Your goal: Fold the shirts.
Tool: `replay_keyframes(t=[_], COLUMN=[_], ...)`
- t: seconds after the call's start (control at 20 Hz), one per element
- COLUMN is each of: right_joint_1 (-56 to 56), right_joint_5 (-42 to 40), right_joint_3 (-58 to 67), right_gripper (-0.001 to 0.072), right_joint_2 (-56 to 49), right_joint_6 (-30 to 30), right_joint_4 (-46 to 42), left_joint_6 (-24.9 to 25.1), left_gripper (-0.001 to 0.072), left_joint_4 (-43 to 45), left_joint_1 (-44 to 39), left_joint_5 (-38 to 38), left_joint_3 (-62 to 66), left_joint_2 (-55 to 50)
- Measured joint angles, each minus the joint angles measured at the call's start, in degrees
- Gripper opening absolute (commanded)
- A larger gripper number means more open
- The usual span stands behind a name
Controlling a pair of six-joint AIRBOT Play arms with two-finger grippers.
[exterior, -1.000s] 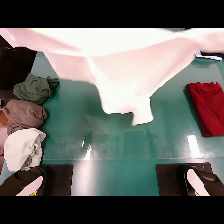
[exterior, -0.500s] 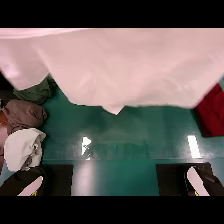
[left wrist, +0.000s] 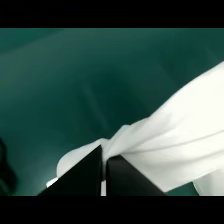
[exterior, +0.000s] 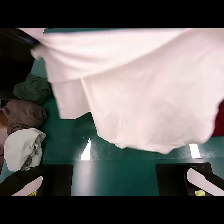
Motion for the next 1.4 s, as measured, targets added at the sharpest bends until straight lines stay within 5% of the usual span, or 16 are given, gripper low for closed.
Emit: replay_keyframes(t=[0.35, 0.4, 0.45, 0.5, 0.75, 1.0, 1.1, 1.4], right_joint_1=[12.33, 12.98, 13.46, 13.81, 13.57, 11.74, 11.41, 11.34], right_joint_5=[-12.13, -13.81, -14.86, -15.80, -13.44, 2.64, 8.00, 9.38], right_joint_3=[-9.33, -9.66, -9.97, -10.12, -10.51, -10.99, -13.55, -30.88], right_gripper=[0.0023, 0.0084, 0.0310, 0.0387, 0.0377, 0.0367, 0.0307, 0.0307], right_joint_2=[-16.39, -18.21, -19.96, -21.27, -23.34, -20.55, -18.25, -7.43], right_joint_6=[3.10, 3.80, 4.24, 4.61, 5.03, -0.46, -1.70, -3.04], right_joint_4=[-11.04, -11.67, -12.11, -12.33, -12.48, -6.62, -4.11, -0.66], left_joint_6=[0.02, 0.04, 0.04, 0.04, -0.44, -1.44, -0.96, 1.03], left_gripper=[0.0026, 0.0127, 0.0361, 0.0410, 0.0411, 0.0411, 0.0411, 0.0411], left_joint_4=[0.55, 0.66, 0.68, 0.68, 0.66, -5.86, -9.92, -15.78], left_joint_1=[0.02, 0.02, 0.02, 0.11, 4.35, 14.53, 18.16, 22.08], left_joint_5=[13.57, 15.41, 17.16, 18.62, 16.90, 3.56, -0.96, -3.85], left_joint_3=[-7.30, -7.52, -7.58, -7.45, -3.15, -1.70, -4.85, -20.04], left_joint_2=[-19.89, -21.42, -22.60, -23.56, -25.46, -25.86, -25.88, -25.94])
